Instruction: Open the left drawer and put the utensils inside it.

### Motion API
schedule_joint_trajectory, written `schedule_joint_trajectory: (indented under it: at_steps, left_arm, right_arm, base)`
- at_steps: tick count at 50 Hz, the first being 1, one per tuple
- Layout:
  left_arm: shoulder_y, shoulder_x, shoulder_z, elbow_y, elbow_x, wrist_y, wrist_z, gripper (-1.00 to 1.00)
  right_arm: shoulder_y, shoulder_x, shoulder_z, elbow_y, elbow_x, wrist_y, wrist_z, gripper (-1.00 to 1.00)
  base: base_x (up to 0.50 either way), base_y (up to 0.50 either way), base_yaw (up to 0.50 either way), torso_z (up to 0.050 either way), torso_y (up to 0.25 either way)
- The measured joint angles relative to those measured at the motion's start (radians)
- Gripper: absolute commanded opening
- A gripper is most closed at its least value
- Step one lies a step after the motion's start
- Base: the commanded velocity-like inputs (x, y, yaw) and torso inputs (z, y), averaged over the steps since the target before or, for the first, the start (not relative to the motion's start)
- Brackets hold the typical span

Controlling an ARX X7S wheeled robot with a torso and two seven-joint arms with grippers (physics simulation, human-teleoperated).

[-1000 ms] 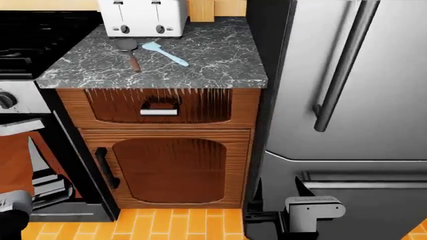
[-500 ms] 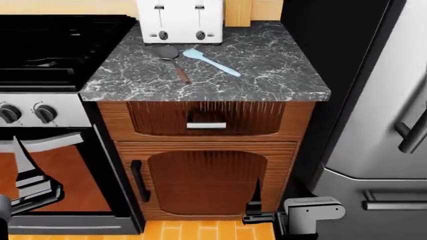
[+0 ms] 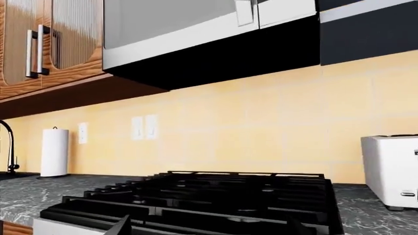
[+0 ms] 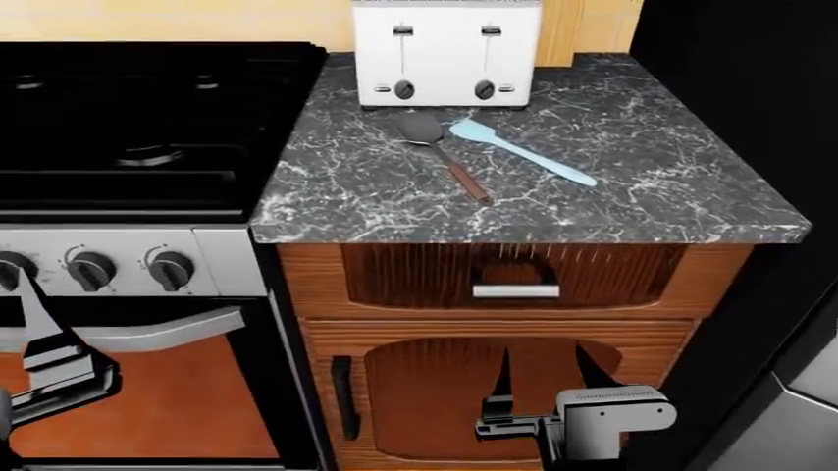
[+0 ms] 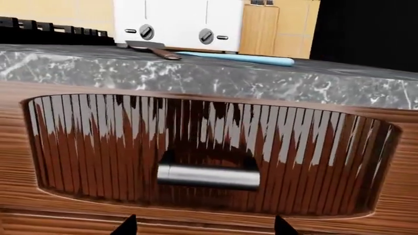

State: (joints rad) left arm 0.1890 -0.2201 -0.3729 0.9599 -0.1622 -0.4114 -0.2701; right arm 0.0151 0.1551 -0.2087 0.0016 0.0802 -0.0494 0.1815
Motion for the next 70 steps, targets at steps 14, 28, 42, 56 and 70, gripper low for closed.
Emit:
schedule_joint_trajectory:
  at_steps: [14,28,42,56,70]
  left_arm:
    - [0.004,-0.008,0.001,-0.002,-0.005,0.003,-0.01,1.0]
    - [0.005,-0.014,0.01,-0.012,-0.005,0.007,-0.019,1.0]
    - [0.007,-0.02,0.018,-0.022,-0.003,0.012,-0.028,1.0]
    - [0.008,-0.027,0.026,-0.025,-0.001,0.013,-0.038,1.0]
    - [0.007,-0.033,0.033,-0.033,-0.004,0.017,-0.045,1.0]
  right_arm:
    - [0.007,0.0,0.003,0.005,0.034,0.019,0.007,1.0]
    - [0.036,-0.025,0.101,-0.022,0.307,0.121,-0.051,1.0]
    - [0.088,-0.055,0.267,0.064,0.819,0.198,-0.293,1.0]
    - [0.125,-0.06,0.39,0.226,1.21,0.298,-0.5,1.0]
    - [0.125,-0.069,0.414,0.266,1.27,0.265,-0.539,1.0]
  base:
    - [0.05,0.12,0.0,0.0,0.0]
    - [0.0,0.0,0.0,0.0,0.0]
    - [0.0,0.0,0.0,0.0,0.0]
    - [0.0,0.0,0.0,0.0,0.0]
    - [0.06,0.0,0.0,0.0,0.0]
